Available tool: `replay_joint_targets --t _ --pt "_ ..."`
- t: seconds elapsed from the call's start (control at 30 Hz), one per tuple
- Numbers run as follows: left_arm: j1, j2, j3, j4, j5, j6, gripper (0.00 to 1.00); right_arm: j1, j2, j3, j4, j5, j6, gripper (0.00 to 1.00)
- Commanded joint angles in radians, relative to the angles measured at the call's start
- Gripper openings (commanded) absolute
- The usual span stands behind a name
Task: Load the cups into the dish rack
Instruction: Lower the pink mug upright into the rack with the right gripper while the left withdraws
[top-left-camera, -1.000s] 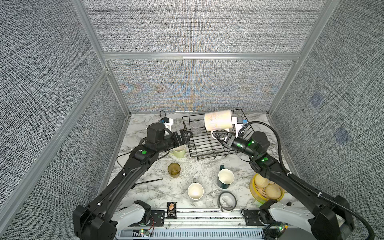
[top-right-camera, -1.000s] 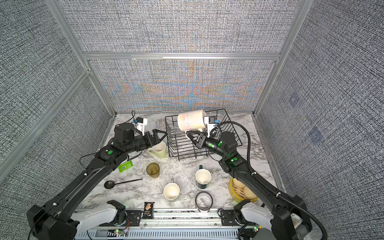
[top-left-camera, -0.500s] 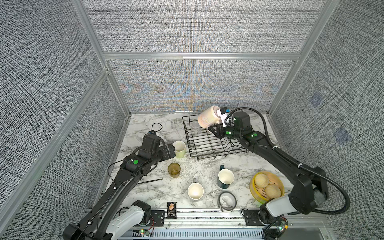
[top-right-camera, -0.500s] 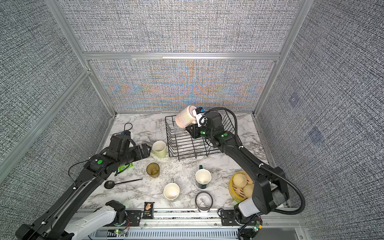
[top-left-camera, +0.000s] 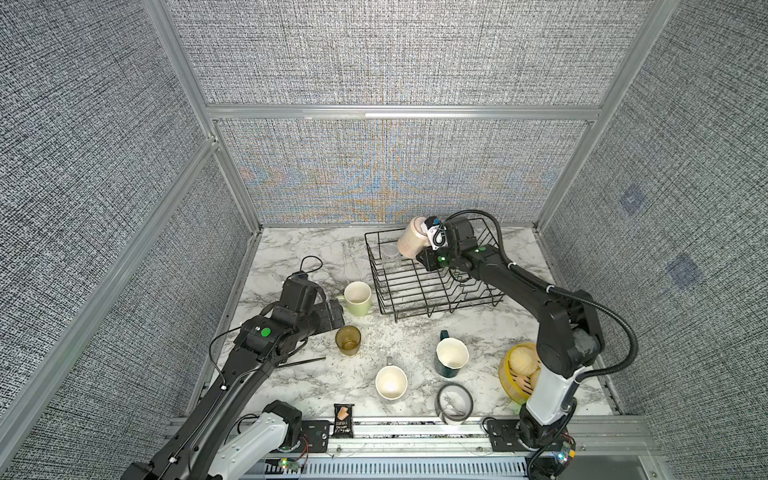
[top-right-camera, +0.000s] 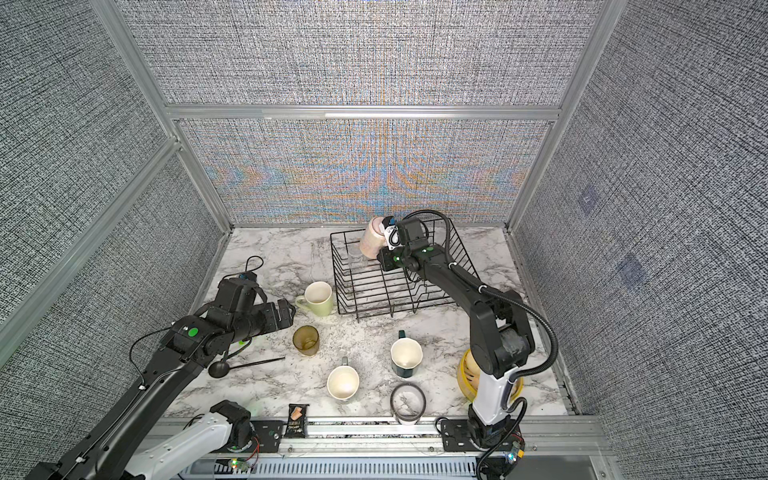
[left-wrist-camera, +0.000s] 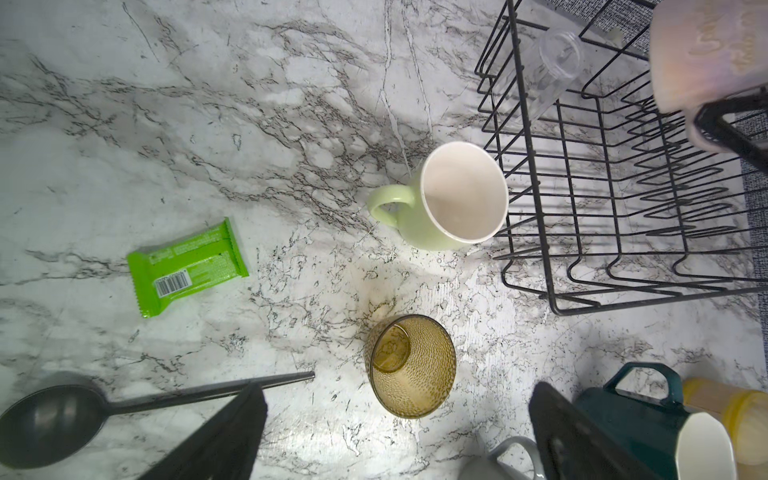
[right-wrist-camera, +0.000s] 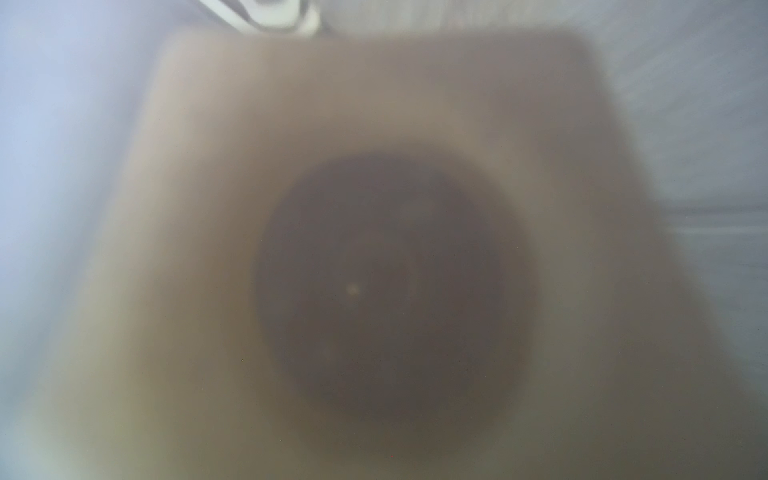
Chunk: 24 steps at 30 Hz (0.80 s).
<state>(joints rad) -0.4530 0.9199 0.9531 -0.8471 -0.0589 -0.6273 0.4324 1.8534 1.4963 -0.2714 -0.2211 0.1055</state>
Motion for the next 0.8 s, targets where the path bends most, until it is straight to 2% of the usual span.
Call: replay_joint_targets --t 0.0,0.2,0.37,0.77 --pt "0.000 0.011 0.008 -0.004 0.010 0.019 1.00 0.000 0.042 0.050 0.060 0.069 -0.051 0.00" --pt "0.001 0.033 0.017 -0.003 0.022 0.024 1.00 -0.006 0.137 0.111 0.088 0.146 -0.078 0.00" --pt "0.002 0.040 0.031 -0.019 0.013 0.032 1.00 -0.022 0.216 0.167 0.085 0.157 -0.068 0.00" --pt "0.002 0.031 0.022 -0.029 0.012 0.022 1.00 -0.029 0.339 0.272 -0.017 0.211 -0.085 0.00"
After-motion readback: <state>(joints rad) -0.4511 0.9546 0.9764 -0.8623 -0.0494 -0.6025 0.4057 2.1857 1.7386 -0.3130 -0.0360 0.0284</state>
